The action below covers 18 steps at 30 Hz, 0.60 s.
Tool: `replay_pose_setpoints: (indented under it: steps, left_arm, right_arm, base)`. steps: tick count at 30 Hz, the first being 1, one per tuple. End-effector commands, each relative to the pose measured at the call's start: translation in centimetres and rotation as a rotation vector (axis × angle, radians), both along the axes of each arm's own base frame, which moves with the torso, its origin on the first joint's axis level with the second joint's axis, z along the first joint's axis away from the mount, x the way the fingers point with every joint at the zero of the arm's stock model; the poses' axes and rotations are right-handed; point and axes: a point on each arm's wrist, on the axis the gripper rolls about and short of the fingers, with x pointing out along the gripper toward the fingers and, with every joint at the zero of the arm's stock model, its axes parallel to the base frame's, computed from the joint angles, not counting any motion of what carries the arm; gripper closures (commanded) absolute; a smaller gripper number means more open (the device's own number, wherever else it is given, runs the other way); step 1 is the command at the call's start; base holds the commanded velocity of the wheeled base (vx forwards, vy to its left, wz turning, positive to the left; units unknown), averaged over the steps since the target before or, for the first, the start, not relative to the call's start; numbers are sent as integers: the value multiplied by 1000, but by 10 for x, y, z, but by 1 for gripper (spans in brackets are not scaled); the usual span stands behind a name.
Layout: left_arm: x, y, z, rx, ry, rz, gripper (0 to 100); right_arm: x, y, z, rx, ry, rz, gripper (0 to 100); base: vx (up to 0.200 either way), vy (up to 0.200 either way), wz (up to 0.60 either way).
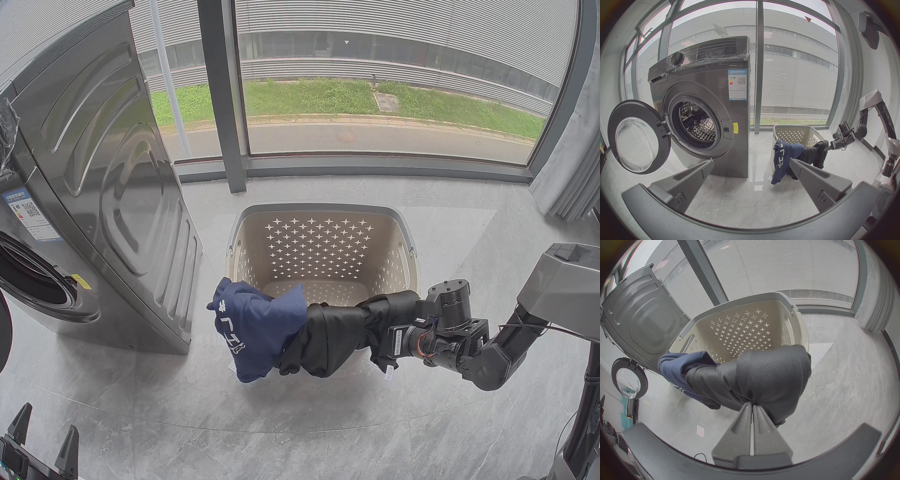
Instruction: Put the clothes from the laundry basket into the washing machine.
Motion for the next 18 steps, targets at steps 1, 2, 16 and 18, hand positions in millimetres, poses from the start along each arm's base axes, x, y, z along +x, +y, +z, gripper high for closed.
replay_pose_setpoints:
  steps: [1, 2, 16, 18]
  left_arm:
    - [0, 0, -5, -1, 2, 0, 0]
    - [0, 0, -5, -1, 2, 0, 0]
    - [0, 0, -5, -1, 1, 0, 0]
    - [0, 0, -5, -1, 2, 0, 0]
  right_arm:
    - [-10, -4, 9, 6, -9, 2, 100]
    - [-15, -5, 14, 12, -14, 9, 100]
    - [-61, -21, 55, 42, -80, 50, 100]
    - [-56, -21, 32, -1, -9, 45, 0]
  base:
    - [0, 0, 0]
    - [0, 0, 0]
    - [0, 0, 0]
    - [0, 0, 0]
